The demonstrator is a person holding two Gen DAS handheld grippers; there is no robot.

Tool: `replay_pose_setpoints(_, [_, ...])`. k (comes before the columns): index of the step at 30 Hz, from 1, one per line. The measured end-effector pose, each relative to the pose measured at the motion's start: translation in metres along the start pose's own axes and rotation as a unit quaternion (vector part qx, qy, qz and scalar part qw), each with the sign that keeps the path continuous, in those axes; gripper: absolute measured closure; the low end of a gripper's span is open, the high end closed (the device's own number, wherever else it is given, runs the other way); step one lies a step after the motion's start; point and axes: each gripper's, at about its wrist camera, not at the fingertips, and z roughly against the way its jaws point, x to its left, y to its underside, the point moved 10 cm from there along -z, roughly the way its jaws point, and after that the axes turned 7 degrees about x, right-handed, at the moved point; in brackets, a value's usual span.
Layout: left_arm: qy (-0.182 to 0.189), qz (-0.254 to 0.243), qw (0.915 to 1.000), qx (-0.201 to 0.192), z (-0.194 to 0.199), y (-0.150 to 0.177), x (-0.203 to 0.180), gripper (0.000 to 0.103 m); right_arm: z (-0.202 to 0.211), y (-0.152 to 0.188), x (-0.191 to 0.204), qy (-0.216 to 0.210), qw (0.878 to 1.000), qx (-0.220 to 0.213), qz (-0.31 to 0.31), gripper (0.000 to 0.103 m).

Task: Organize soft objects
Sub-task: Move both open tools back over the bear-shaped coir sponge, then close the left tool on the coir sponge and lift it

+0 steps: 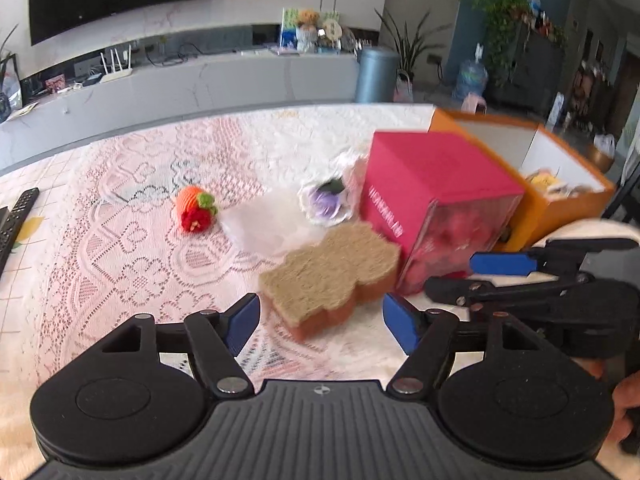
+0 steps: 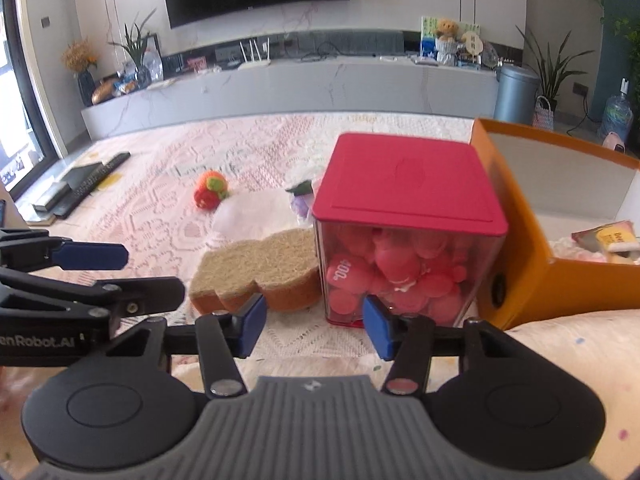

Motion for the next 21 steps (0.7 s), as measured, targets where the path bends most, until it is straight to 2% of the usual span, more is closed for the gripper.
replay_pose_setpoints(3, [-0.001, -0.020, 0.9994, 0.029, -0.018, 0.004, 0.003, 0.020, -0.014, 0.002, -0.002, 0.000, 1.000, 0.014, -0.005, 0.055])
replay_pose_setpoints(5, [0.016, -0.017, 0.9987, 0.046, -0.029, 0.008, 0.002, 0.020, -0.020, 0.003, -0.003, 0.000, 1.000, 0.019, -0.007, 0.055])
replay_pose_setpoints(7, [0.018, 0.000, 0.9983, 0.055, -0.039, 0.010, 0.006, 0.022, -0.024, 0.003, -0.003, -0.003, 1.000, 0.021, -0.010, 0.055])
replay_pose_setpoints(10, [0.026, 0.042, 0.9974, 0.054, -0.047, 0.006, 0.015, 0.024, -0.031, 0.004, -0.005, -0.007, 0.999, 0.026, -0.019, 0.055])
replay_pose_setpoints(13, [0.039, 0.056, 0.9965, 0.049, -0.052, 0.001, 0.014, 0.022, -0.038, 0.007, -0.011, -0.008, 0.999, 0.033, -0.033, 0.056])
replay_pose_setpoints(17, [0.016, 0.055, 0.9970, 0.052, -0.061, 0.003, 0.009, 0.022, -0.039, 0.006, -0.017, -0.008, 0.998, 0.029, -0.052, 0.056])
replay_pose_setpoints(21, [0.013, 0.096, 0.9938, 0.054, -0.070, 0.001, 0.013, 0.021, -0.042, 0.010, -0.019, -0.012, 0.997, 0.033, -0.062, 0.056])
